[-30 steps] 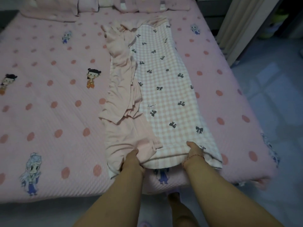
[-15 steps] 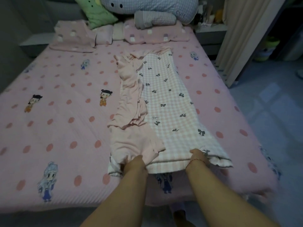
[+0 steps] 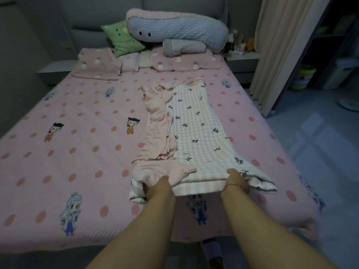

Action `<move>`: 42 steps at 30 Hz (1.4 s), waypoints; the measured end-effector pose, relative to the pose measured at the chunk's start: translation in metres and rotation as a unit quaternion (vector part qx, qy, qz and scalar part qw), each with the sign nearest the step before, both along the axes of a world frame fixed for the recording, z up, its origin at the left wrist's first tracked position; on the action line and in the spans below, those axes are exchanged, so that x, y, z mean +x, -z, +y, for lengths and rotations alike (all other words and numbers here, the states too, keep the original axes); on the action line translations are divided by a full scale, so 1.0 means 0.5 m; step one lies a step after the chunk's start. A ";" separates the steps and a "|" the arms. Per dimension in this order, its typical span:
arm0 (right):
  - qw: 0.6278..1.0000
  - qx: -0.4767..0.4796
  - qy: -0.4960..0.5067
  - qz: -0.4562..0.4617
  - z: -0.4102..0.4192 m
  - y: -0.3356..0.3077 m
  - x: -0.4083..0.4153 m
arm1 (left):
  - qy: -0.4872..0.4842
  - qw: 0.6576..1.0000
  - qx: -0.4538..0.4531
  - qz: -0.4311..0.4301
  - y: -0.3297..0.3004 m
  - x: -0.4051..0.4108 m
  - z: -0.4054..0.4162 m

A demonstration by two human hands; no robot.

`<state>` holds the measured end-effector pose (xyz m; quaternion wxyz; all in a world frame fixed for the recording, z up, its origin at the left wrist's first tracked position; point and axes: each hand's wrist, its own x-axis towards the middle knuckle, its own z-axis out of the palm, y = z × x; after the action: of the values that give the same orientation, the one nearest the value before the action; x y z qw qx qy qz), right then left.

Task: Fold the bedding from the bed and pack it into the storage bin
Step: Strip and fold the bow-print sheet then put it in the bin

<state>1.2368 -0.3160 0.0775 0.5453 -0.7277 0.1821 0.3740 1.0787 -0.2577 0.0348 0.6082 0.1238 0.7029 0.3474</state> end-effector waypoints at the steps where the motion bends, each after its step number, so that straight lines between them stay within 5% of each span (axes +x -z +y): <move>1: 1.000 0.014 0.021 -0.001 0.009 -0.008 -0.002 | -0.008 1.000 0.023 0.012 -0.020 0.000 0.003; 11: 0.986 0.153 -0.021 -0.069 0.221 -0.073 0.072 | -0.096 0.984 0.142 -0.039 -0.110 0.035 0.222; 21: 0.983 0.084 -0.131 -0.100 0.572 -0.037 0.219 | -0.075 0.985 0.125 -0.091 -0.063 0.121 0.572; 26: 0.968 0.049 -0.232 -0.083 0.734 -0.010 0.294 | -0.024 0.990 0.118 -0.073 -0.022 0.176 0.750; 29: 0.934 0.054 -0.328 -0.134 0.811 0.016 0.317 | 0.122 0.978 0.169 0.024 -0.040 0.201 0.824; 33: 0.840 0.041 -0.507 -0.189 0.793 0.117 0.283 | 0.394 0.871 0.228 0.182 0.004 0.221 0.799; 38: 0.597 -0.146 -0.726 -0.308 0.687 0.277 0.245 | 0.661 0.587 0.107 0.455 0.175 0.204 0.662; 40: 0.538 -0.158 -0.750 -0.350 0.652 0.309 0.242 | 0.682 0.553 0.086 0.470 0.215 0.186 0.626; 42: 0.523 -0.172 -0.760 -0.347 0.631 0.332 0.254 | 0.683 0.539 0.077 0.486 0.240 0.166 0.614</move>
<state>1.3637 -0.0005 -0.0887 -0.0611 -0.7421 -0.5824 0.3262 1.1616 0.0495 -0.0854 0.2140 0.7631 0.5632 -0.2341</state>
